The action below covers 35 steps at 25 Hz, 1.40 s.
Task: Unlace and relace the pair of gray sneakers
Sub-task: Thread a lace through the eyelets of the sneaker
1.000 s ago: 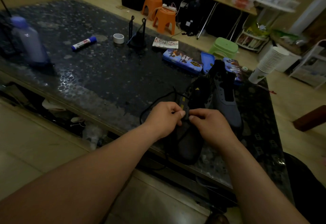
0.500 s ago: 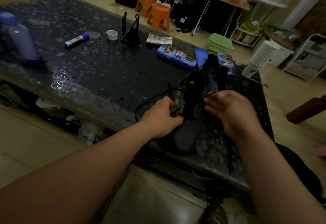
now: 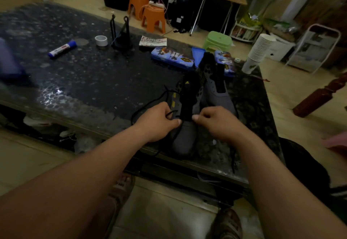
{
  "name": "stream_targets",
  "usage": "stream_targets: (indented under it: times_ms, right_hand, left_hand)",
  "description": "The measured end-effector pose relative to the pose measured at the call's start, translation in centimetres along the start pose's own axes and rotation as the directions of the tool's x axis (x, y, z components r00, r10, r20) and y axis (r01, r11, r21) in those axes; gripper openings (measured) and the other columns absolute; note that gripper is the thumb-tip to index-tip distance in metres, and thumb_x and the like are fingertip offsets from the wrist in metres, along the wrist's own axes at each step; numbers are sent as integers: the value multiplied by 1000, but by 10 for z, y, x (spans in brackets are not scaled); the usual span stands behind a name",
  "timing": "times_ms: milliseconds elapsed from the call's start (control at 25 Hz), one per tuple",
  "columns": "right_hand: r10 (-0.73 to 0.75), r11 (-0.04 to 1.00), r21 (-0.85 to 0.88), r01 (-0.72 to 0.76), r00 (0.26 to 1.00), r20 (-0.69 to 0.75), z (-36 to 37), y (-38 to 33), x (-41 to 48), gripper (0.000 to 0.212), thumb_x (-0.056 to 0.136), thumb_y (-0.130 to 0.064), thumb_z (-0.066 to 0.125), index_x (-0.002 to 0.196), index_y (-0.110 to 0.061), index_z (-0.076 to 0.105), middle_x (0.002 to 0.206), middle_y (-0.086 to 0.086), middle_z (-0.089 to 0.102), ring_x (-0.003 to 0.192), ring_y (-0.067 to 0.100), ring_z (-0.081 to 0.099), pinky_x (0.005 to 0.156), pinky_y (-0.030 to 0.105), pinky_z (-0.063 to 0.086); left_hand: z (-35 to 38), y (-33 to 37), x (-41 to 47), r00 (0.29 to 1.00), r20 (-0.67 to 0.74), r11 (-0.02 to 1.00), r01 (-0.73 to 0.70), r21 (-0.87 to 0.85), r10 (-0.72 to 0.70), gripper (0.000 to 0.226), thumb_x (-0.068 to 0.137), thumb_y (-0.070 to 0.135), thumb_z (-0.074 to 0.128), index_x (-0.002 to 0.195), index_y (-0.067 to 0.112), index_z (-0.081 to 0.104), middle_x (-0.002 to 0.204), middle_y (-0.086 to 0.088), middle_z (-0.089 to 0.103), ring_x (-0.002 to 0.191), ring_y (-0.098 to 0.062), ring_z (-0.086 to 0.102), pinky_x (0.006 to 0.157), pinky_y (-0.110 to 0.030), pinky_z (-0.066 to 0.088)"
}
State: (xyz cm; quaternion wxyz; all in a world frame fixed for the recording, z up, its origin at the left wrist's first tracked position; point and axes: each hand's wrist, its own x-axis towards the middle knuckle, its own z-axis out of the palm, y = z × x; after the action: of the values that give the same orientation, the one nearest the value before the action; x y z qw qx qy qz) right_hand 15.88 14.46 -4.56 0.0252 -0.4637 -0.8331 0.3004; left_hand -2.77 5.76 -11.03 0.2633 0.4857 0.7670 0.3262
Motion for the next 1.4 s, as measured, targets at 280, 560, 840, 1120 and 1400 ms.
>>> stream_targets:
  times_ms: [280, 560, 840, 1120, 1400]
  right_hand:
    - [532, -139, 938, 318, 823, -200, -70, 59, -9, 26, 100, -20, 51, 74, -21, 53, 64, -4, 61, 64, 15, 64, 65, 29, 52]
    - [-34, 988, 134, 73, 960, -278, 8, 22, 1, 25, 93, -45, 72, 95, -22, 63, 84, -9, 63, 77, 5, 58, 63, 24, 42]
    - [-98, 994, -63, 90, 984, -152, 16, -3, 14, 29, 97, -42, 67, 80, -21, 55, 78, -5, 59, 73, 15, 57, 63, 34, 41]
    - [259, 569, 822, -26, 954, -150, -26, 8, -7, 27, 99, -20, 54, 73, -12, 58, 63, 1, 59, 50, 12, 45, 42, 23, 30]
    - [361, 430, 897, -101, 930, -69, -41, 58, -19, 22, 100, -24, 48, 78, -23, 49, 63, -2, 50, 42, 9, 33, 37, 20, 25]
  left_hand:
    - [-8, 13, -3, 996, 70, 998, 60, 5, -60, 42, 88, 50, 76, 80, 16, 53, 71, -1, 55, 66, -18, 53, 61, -33, 39]
    - [-12, 34, -5, 995, 15, 861, 90, -501, -96, 30, 102, 30, 62, 84, 7, 67, 62, -4, 57, 62, -17, 55, 61, -24, 47]
    - [-9, 23, -5, 999, -30, 904, 28, -427, -45, 22, 96, 27, 71, 93, 7, 61, 69, -1, 59, 70, -16, 58, 71, -33, 50]
    - [17, 17, -15, 998, 12, 998, -67, -14, 68, 36, 86, 41, 80, 96, 25, 49, 85, 4, 56, 76, -13, 55, 71, -35, 47]
    - [10, 16, -9, 996, 46, 995, -81, 58, 79, 34, 90, 39, 78, 100, 22, 50, 90, 1, 55, 77, -15, 53, 70, -34, 45]
